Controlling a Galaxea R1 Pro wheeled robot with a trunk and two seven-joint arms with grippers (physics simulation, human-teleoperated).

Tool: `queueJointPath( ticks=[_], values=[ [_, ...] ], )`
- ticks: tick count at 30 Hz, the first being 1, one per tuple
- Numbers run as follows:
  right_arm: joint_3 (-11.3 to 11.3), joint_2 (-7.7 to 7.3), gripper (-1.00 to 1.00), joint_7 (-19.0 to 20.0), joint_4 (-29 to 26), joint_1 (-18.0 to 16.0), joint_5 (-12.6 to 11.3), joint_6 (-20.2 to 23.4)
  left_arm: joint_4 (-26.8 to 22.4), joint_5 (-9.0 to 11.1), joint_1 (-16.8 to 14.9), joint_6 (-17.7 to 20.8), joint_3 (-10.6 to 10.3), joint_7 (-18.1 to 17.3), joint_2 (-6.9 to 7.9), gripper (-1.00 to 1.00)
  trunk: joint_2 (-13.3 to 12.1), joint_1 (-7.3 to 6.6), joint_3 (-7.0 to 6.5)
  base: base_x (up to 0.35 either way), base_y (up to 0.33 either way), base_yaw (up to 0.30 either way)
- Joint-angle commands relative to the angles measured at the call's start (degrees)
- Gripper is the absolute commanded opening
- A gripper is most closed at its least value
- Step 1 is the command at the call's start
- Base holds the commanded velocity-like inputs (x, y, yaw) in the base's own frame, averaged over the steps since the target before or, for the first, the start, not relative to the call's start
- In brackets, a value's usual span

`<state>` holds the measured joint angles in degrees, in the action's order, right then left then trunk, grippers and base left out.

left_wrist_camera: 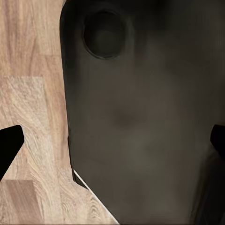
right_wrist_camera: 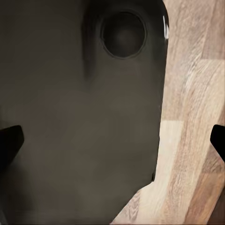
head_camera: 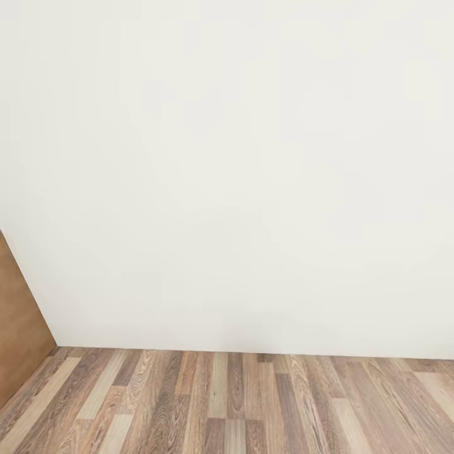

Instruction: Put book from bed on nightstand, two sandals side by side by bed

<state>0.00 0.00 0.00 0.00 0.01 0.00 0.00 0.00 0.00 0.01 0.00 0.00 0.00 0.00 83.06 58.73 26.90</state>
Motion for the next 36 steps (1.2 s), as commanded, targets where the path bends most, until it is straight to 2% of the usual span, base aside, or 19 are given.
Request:
queueJointPath(
  ticks=[1, 3, 7, 13, 21, 27, 30, 36],
  values=[
    [0.33, 0.33, 1.0, 0.16, 0.33, 0.33, 0.26, 0.25, -0.33, -0.33, 0.33, 0.33, -0.33, -0.09, 0.11, 1.0, 0.02, 0.0, 0.03, 0.0, 0.0, 0.0],
    [0.78, 0.38, 1.0, 0.21, 0.98, 0.36, 0.26, 0.26, -0.29, -0.97, 0.58, 0.98, -0.48, -0.09, 0.14, 1.0, 0.02, 0.0, 0.03, 0.0, 0.0, 0.0],
    [0.77, 0.36, 1.0, 0.31, 2.27, 0.35, 0.26, 0.26, -0.41, -1.02, 0.49, 2.08, -0.5, -0.09, 0.04, 1.0, 0.02, 0.0, 0.03, 0.0, 0.0, 0.0],
    [0.96, 0.34, 1.0, 0.43, 2.46, 0.35, 0.25, 0.26, -2.35, -0.97, 0.36, 2.2, -0.52, -0.09, -0.64, 1.0, 0.02, 0.0, 0.03, 0.0, 0.0, 0.0],
    [0.47, 0.1, 1.0, 0.58, 1.88, 0.35, -0.13, 0.22, -4.0, -0.86, 0.29, 1.48, -0.29, -0.09, -0.4, 1.0, 0.02, 0.0, 0.03, 0.0, 0.0, 0.0],
    [0.23, -1.4, 1.0, 0.62, -0.01, 0.35, -0.18, 0.24, -5.94, -0.86, 0.26, -0.45, -0.2, -0.07, -0.21, 1.0, 0.02, 0.0, 0.03, 0.0, 0.0, 0.0],
    [-0.03, -2.36, 1.0, 0.4, -0.97, 0.35, -0.22, 0.78, -6.91, -0.87, 0.26, -1.42, -0.39, -0.08, -0.68, 1.0, 0.02, 0.0, 0.03, 0.0, 0.0, 0.0],
    [-0.44, -2.48, 1.0, -0.92, -2.91, 0.35, -0.18, 0.54, -8.84, -0.81, 0.24, -2.71, -0.46, -0.08, -2.48, 1.0, 0.02, 0.0, 0.03, 0.0, 0.0, 0.0]
  ],
)
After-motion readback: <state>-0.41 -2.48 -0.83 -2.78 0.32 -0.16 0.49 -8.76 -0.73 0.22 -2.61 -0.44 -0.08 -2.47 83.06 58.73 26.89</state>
